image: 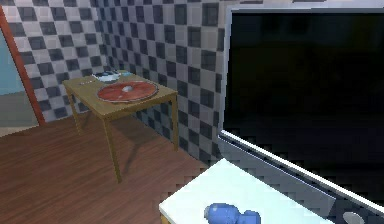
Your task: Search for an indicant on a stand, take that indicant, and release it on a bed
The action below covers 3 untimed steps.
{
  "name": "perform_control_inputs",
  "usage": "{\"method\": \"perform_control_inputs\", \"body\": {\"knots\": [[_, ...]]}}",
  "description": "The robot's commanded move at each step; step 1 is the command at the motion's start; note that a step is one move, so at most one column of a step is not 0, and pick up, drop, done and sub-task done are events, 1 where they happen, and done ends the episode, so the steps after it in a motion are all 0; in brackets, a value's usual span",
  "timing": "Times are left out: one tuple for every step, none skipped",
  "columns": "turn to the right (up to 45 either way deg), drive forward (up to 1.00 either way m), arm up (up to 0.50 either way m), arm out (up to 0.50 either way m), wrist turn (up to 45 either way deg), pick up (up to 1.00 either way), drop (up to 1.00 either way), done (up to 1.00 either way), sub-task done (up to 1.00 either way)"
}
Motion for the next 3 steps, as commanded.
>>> {"method": "perform_control_inputs", "body": {"knots": [[0.0,0.00,0.00,0.00,3.0,0.00,0.00,0.00,0.00],[0.0,0.00,-0.30,0.00,0.0,0.00,0.00,0.00,0.00],[0.0,0.00,0.00,0.00,0.0,1.00,0.00,0.00,0.00]]}}
